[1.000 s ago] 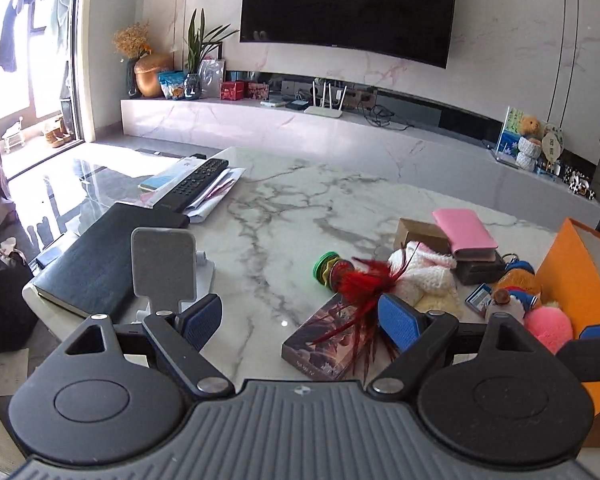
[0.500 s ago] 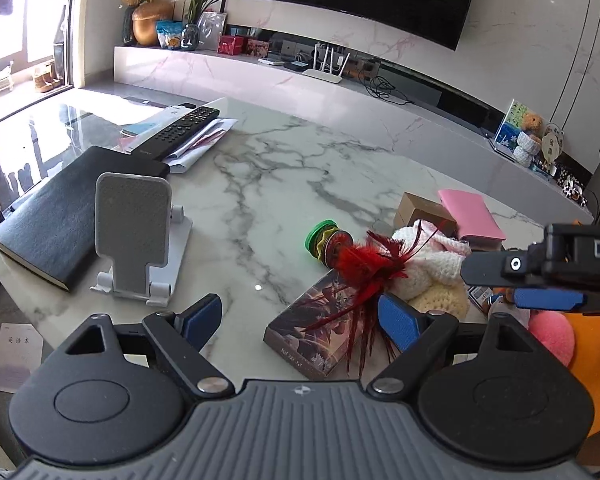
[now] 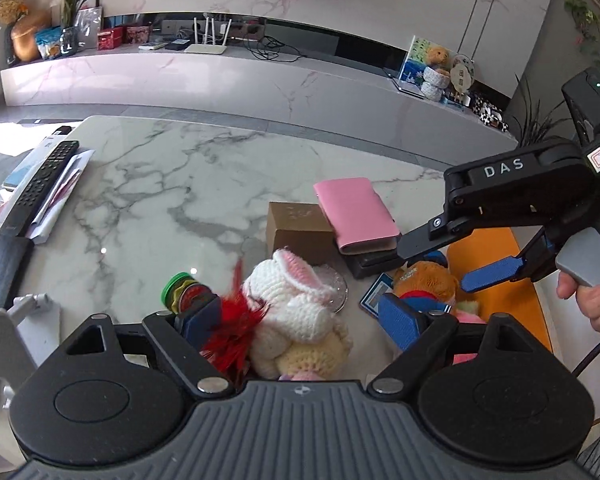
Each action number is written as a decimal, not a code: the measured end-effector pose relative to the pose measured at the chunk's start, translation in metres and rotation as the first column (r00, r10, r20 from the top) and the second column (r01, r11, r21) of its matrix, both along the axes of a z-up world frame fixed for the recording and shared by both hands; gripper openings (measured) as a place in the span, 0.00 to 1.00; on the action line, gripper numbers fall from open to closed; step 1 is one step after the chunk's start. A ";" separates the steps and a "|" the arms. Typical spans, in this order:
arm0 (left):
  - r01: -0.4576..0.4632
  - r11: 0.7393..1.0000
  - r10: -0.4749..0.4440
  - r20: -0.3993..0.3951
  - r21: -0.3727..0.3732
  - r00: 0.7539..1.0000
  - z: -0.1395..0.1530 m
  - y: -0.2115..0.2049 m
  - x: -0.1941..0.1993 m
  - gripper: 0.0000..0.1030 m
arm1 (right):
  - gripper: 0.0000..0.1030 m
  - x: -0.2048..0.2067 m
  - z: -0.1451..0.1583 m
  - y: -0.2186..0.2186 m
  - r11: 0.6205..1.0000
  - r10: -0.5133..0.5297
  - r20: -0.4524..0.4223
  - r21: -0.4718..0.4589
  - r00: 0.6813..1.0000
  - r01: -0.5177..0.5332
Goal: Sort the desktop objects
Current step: 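Grasp the crocheted white bunny with the left tool while the right tool grasps the sailor bear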
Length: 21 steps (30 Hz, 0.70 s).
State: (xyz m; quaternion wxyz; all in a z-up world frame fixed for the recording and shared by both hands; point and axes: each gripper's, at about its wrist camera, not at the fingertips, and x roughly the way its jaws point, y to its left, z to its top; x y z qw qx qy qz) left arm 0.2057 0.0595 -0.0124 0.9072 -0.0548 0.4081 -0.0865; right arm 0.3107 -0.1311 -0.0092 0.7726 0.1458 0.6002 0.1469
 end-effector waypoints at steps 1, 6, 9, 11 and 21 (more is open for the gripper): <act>0.025 1.000 -0.026 -0.020 -0.010 0.999 -0.001 -0.005 0.010 0.98 | 0.87 0.003 -0.003 -0.004 1.000 -0.008 -0.011 -0.009 1.000 0.008; 0.099 0.995 -0.090 -0.249 0.022 0.964 -0.023 -0.026 0.070 0.98 | 0.87 0.024 -0.009 -0.003 0.992 0.022 -0.017 -0.123 1.000 -0.024; 0.134 0.989 -0.106 -0.343 0.060 0.933 -0.039 -0.032 0.088 0.98 | 0.88 0.035 -0.011 -0.002 0.993 0.001 -0.059 -0.120 0.998 -0.008; 0.123 0.991 -0.095 -0.371 0.050 0.924 -0.047 -0.027 0.093 0.98 | 0.86 0.041 -0.010 -0.002 0.997 -0.010 -0.097 -0.072 0.995 0.003; 0.083 0.996 -0.068 -0.445 0.015 0.893 -0.070 -0.008 0.104 0.97 | 0.81 0.056 -0.038 -0.005 0.997 0.016 -0.222 -0.072 0.975 -0.032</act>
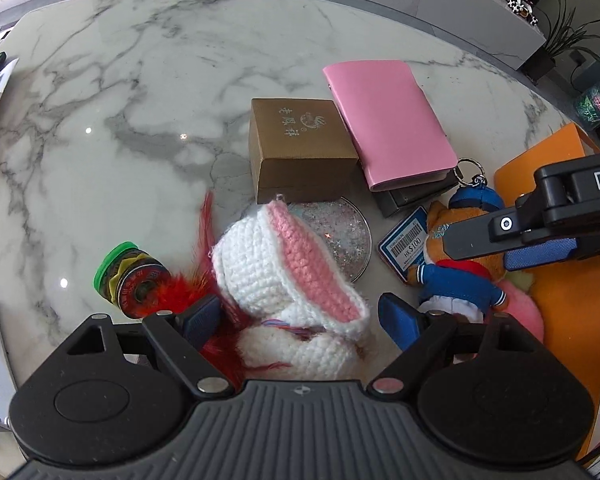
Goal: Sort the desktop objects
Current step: 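Grasp the crocheted white bunny with the left tool while the right tool grasps the sailor bear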
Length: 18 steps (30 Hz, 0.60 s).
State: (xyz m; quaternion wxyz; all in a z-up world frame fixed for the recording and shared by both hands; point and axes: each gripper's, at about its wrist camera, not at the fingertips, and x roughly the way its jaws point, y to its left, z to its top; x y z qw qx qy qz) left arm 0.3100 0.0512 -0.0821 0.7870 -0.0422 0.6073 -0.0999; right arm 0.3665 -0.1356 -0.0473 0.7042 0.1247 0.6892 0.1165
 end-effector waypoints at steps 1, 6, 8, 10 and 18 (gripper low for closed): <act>0.003 1.000 -0.003 0.004 0.002 1.000 0.000 -0.001 0.001 0.97 | 0.81 0.000 0.000 0.000 1.000 0.004 0.001 -0.004 1.000 -0.004; 0.004 1.000 -0.003 -0.035 0.014 0.999 -0.004 -0.005 0.005 0.95 | 0.69 -0.005 0.004 0.004 0.997 0.014 0.000 -0.077 1.000 -0.014; 0.019 1.000 -0.017 -0.057 0.022 0.998 -0.007 -0.005 0.004 0.95 | 0.68 -0.008 0.006 0.005 0.996 0.026 -0.003 -0.089 1.000 -0.027; 0.044 0.999 -0.042 -0.076 0.023 0.996 -0.008 -0.006 0.002 0.95 | 0.68 -0.011 0.003 0.008 0.993 0.037 -0.029 -0.110 0.999 -0.039; 0.031 0.999 -0.029 -0.079 0.028 0.996 -0.019 -0.008 0.005 0.89 | 0.65 -0.019 -0.019 0.020 0.973 0.015 0.039 -0.232 0.999 -0.005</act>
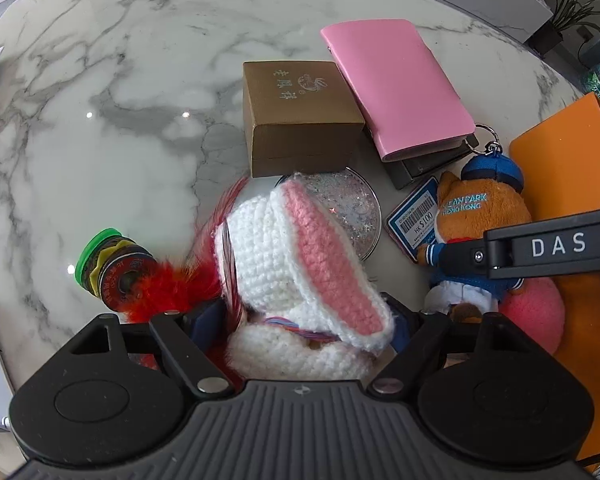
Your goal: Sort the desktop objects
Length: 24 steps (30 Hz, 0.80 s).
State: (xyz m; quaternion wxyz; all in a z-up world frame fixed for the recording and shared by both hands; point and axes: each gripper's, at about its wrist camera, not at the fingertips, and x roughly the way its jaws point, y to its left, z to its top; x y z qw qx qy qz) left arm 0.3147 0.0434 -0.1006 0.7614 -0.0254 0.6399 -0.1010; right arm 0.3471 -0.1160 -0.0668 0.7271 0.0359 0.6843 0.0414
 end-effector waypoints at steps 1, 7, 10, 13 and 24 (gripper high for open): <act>-0.002 1.000 0.002 0.004 -0.011 1.000 -0.001 0.000 -0.001 0.86 | 0.64 0.000 -0.004 -0.002 1.000 -0.015 -0.006 0.009 1.000 0.015; 0.025 0.998 -0.022 0.051 -0.063 0.998 0.002 0.007 -0.005 0.72 | 0.53 -0.009 -0.010 -0.007 0.998 0.046 0.023 0.044 0.999 -0.047; 0.022 0.995 -0.014 0.080 -0.093 0.997 0.008 0.014 -0.010 0.70 | 0.51 -0.012 -0.006 -0.010 0.997 0.051 0.045 0.062 0.998 -0.054; 0.050 0.990 -0.034 0.118 -0.135 0.992 0.020 0.019 -0.018 0.69 | 0.50 -0.017 0.002 -0.013 0.994 0.051 0.070 0.088 0.996 -0.057; 0.072 0.951 0.000 0.231 -0.300 0.973 0.066 0.031 -0.049 0.69 | 0.50 -0.040 0.053 -0.037 0.964 0.023 0.144 0.259 0.989 -0.061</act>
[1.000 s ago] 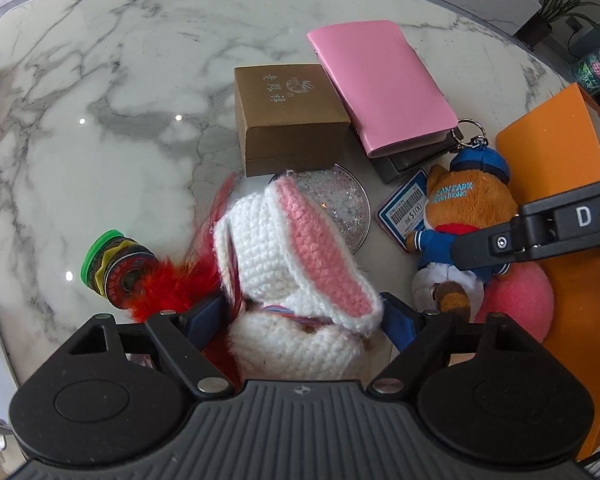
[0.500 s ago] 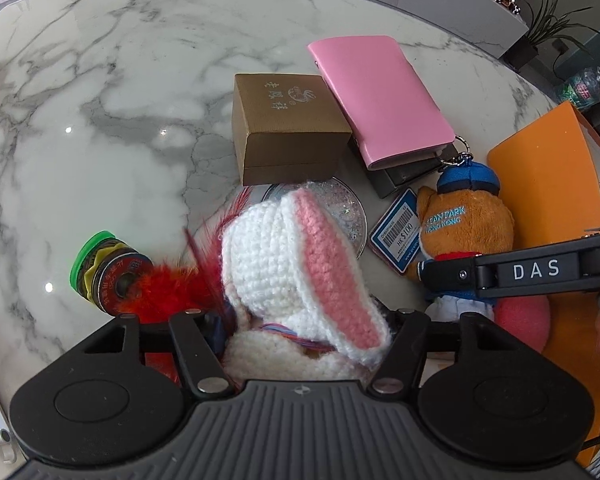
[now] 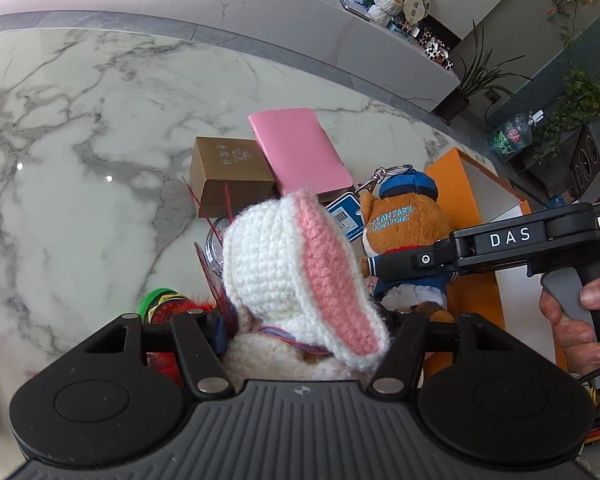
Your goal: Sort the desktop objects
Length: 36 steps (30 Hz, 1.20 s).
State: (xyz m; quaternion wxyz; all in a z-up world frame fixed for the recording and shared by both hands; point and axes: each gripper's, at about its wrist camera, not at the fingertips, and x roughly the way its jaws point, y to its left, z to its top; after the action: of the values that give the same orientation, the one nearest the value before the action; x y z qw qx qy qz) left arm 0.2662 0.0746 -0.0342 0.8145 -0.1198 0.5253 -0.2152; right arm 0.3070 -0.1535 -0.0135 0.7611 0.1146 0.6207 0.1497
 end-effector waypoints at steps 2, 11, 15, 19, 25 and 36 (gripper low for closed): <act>-0.009 1.000 0.009 0.024 -0.015 1.000 0.009 0.001 -0.002 0.69 | 0.50 -0.004 0.012 -0.007 1.000 -0.008 0.011 0.025 1.000 0.008; -0.050 0.993 0.058 0.075 -0.110 0.996 0.034 0.018 0.002 0.70 | 0.50 -0.014 0.033 -0.014 0.997 -0.005 0.050 0.076 0.999 0.002; -0.087 0.991 0.093 0.068 -0.099 0.993 0.033 0.022 0.003 0.70 | 0.50 -0.014 0.029 -0.014 0.997 -0.012 0.043 0.083 0.999 0.009; -0.088 0.985 0.100 0.074 -0.148 0.992 0.038 0.026 -0.002 0.70 | 0.50 -0.017 0.030 -0.017 0.994 -0.019 0.039 0.107 0.999 0.015; -0.052 0.988 0.068 0.113 -0.143 0.991 0.060 0.006 -0.009 0.70 | 0.50 -0.033 0.057 -0.036 0.989 -0.022 0.097 0.148 0.995 0.008; 0.130 0.978 -0.109 0.133 -0.160 0.985 0.084 -0.102 -0.014 0.70 | 0.50 -0.066 0.104 -0.140 0.990 -0.136 0.229 0.074 0.964 0.123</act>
State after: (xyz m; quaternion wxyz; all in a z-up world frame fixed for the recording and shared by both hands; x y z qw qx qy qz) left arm 0.2519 -0.0269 0.0501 0.8181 -0.1429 0.4599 -0.3144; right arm 0.2414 -0.2936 0.0908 0.8332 0.1589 0.5133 0.1303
